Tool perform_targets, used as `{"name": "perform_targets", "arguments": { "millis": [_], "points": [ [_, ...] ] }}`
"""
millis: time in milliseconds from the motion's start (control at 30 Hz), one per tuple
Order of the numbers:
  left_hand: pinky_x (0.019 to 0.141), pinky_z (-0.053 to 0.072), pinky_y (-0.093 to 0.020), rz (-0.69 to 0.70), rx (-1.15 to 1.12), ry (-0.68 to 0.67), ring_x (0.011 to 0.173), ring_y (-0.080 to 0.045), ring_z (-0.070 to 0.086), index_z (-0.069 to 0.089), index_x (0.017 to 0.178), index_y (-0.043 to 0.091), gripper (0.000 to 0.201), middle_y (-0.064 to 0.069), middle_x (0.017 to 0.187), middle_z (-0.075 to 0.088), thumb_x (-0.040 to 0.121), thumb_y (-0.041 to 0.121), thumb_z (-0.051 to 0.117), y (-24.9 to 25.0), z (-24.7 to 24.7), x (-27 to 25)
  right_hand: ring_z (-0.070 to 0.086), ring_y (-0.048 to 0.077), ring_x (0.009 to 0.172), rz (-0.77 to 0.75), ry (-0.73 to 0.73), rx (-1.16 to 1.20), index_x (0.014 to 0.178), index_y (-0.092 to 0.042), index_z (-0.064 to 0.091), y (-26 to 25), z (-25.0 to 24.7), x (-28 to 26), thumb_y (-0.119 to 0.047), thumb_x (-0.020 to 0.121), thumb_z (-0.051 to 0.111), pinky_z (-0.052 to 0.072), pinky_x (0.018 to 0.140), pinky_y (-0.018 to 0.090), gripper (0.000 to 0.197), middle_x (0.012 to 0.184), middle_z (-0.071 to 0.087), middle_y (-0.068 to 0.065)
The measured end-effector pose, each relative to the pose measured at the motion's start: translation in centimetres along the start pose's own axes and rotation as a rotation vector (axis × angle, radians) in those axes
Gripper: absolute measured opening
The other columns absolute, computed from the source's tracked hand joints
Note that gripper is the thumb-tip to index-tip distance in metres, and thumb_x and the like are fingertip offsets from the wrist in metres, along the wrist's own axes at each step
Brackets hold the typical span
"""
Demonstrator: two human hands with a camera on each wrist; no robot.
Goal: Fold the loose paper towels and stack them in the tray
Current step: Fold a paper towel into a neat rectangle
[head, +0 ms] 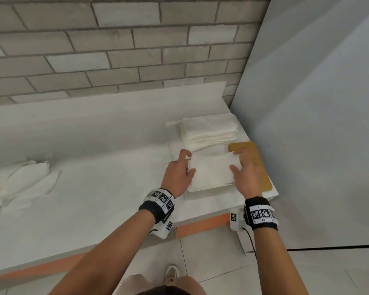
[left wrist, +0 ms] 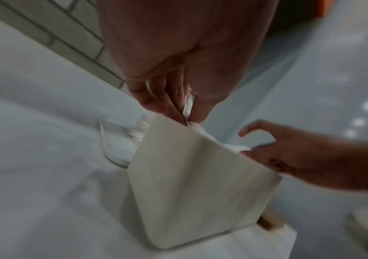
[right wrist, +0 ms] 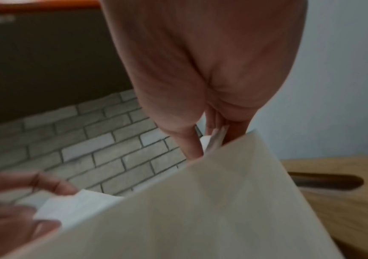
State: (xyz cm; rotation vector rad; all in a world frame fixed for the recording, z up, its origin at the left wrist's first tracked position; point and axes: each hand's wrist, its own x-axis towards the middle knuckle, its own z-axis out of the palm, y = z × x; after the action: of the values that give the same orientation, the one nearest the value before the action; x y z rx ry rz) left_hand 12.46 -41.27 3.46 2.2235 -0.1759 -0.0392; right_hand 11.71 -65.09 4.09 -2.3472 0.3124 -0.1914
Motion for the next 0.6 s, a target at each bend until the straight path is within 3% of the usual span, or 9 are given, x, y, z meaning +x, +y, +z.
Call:
{"name": "perform_targets", "arguments": {
  "millis": [100,200,300,367,400,500,533,600],
  "points": [
    [0.077,0.053,-0.043,0.082,0.324,-0.06,0.071,-0.026,0.058,0.04,0.137,0.019,0.048,0.0,0.077,0.057,0.096,0.015,0.064,0.1,1.3,0.0,0.057,0.021,0.063,-0.088,-0.109,-0.277,0.114,-0.02,0.057,0.1,0.9,0.9,0.0,0.102,0.064,0.04,0.052,0.032,0.025,0.092,0.06,0.006],
    [0.076,0.051,-0.04,0.161,0.51,-0.021,0.088,-0.027,0.057,0.049,0.136,0.016,0.051,-0.004,0.097,0.059,0.09,0.02,0.07,0.7,1.0,-0.2,0.067,0.027,0.084,-0.106,-0.138,-0.4,0.118,-0.018,0.06,0.0,0.6,0.8,-0.008,0.1,0.071,0.051,0.065,0.034,0.023,0.113,0.069,0.015],
    [0.073,0.049,-0.037,0.377,0.523,0.094,0.094,-0.027,0.052,0.059,0.129,0.013,0.045,-0.008,0.108,0.053,0.087,0.017,0.076,1.2,0.8,1.1,0.068,0.034,0.102,-0.18,-0.003,-0.447,0.12,-0.019,0.067,-0.9,-0.1,0.5,-0.015,0.097,0.077,0.057,0.073,0.039,0.025,0.13,0.061,0.014],
    [0.075,0.05,-0.037,0.535,0.495,-0.042,0.097,-0.027,0.053,0.064,0.123,0.012,0.03,-0.007,0.112,0.057,0.094,0.015,0.07,2.0,1.2,2.3,0.065,0.032,0.103,-0.243,-0.012,-0.414,0.119,-0.021,0.068,-1.8,-0.1,0.8,-0.02,0.1,0.073,0.054,0.072,0.037,0.02,0.128,0.06,0.011],
    [0.077,0.052,-0.039,0.555,0.501,-0.162,0.101,-0.027,0.056,0.066,0.12,0.012,0.022,-0.007,0.114,0.059,0.098,0.017,0.067,2.3,1.5,2.8,0.065,0.031,0.106,-0.247,-0.104,-0.396,0.123,-0.023,0.067,-2.2,0.2,1.0,-0.025,0.101,0.071,0.054,0.076,0.038,0.022,0.129,0.059,0.01],
    [0.084,0.056,-0.046,0.397,0.618,-0.512,0.108,-0.029,0.061,0.067,0.112,0.014,0.016,-0.007,0.116,0.062,0.102,0.026,0.067,2.2,2.2,4.1,0.054,0.033,0.131,-0.08,-0.481,-0.522,0.144,-0.033,0.053,-1.9,1.8,1.8,-0.047,0.099,0.072,0.049,0.108,0.043,0.051,0.143,0.05,0.013],
    [0.081,0.056,-0.047,0.353,0.676,-0.573,0.107,-0.03,0.062,0.065,0.109,0.013,0.018,-0.007,0.115,0.061,0.1,0.028,0.069,2.1,2.0,4.5,0.051,0.033,0.134,-0.031,-0.529,-0.537,0.149,-0.033,0.048,-1.6,2.0,1.9,-0.05,0.097,0.074,0.046,0.113,0.043,0.06,0.146,0.046,0.014],
    [0.073,0.051,-0.043,0.313,0.791,-0.645,0.101,-0.03,0.062,0.062,0.107,0.012,0.027,-0.008,0.113,0.058,0.094,0.031,0.077,2.3,1.2,5.2,0.055,0.032,0.129,0.05,-0.558,-0.497,0.151,-0.031,0.044,-1.2,1.7,2.4,-0.045,0.094,0.08,0.048,0.112,0.043,0.069,0.146,0.043,0.013]
  ]
}}
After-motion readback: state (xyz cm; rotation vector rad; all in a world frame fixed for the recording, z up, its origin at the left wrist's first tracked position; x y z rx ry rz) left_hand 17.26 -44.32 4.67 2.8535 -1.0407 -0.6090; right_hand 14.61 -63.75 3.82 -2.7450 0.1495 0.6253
